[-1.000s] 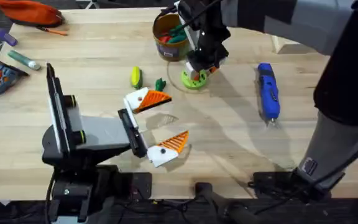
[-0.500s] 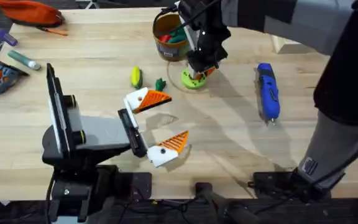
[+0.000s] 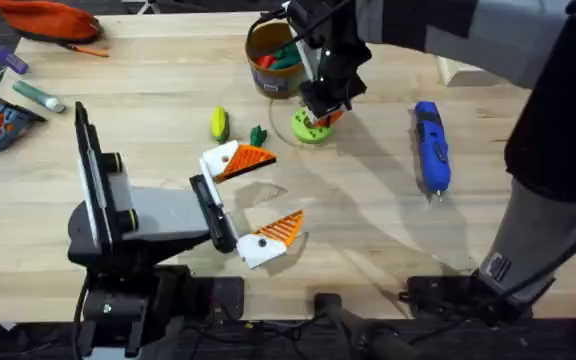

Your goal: Pick up the gripper from the table and insert it into the empty holder that is missing its gripper. Then pick up a screw, insert it into the mounting hole, and use the screwdriver to tighten it. Finally, clean up the table by picking up the vegetable and placing it into the bucket.

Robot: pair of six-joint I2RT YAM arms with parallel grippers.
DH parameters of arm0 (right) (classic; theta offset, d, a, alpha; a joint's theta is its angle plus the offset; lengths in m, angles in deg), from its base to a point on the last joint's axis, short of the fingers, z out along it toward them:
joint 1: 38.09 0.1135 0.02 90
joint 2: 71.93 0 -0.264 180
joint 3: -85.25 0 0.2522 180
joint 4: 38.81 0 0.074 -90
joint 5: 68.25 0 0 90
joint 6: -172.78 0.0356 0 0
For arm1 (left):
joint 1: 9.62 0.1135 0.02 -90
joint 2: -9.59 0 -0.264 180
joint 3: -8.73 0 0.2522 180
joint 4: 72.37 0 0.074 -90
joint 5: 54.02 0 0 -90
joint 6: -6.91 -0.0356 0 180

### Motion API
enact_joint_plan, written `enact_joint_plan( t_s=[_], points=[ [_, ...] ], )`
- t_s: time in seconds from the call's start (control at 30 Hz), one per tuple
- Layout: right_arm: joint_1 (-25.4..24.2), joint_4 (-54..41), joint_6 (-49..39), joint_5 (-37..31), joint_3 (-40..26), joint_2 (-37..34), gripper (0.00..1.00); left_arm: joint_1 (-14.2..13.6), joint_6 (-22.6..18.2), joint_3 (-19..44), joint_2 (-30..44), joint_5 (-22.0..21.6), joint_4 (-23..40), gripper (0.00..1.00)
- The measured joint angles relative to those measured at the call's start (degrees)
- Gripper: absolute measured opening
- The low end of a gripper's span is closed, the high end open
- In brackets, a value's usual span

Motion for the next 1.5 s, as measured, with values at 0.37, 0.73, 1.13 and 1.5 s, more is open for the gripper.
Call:
enact_joint_plan(
  t_s=[0.37, 0.73, 1.13, 1.5],
  points=[
    [0.0, 0.0, 0.0, 0.0, 0.0, 0.0, 0.006, 0.0, 0.0, 0.0, 0.0, 0.0, 0.0, 0.985],
    [-0.1, 0.0, 0.0, 0.0, 0.0, 0.0, 0.006, 0.0, 0.0, 0.0, 0.0, 0.0, 0.0, 0.985],
    [-0.1, -0.7, 0.0, 0.0, -1.4, 0.0, 0.006, 0.0, 0.0, 0.0, 0.0, 0.0, 0.0, 0.985],
    [-0.1, -2.9, 0.0, 0.0, -4.5, 0.1, 0.006, 0.0, 0.0, 0.0, 0.0, 0.0, 0.0, 0.985]
  ],
)
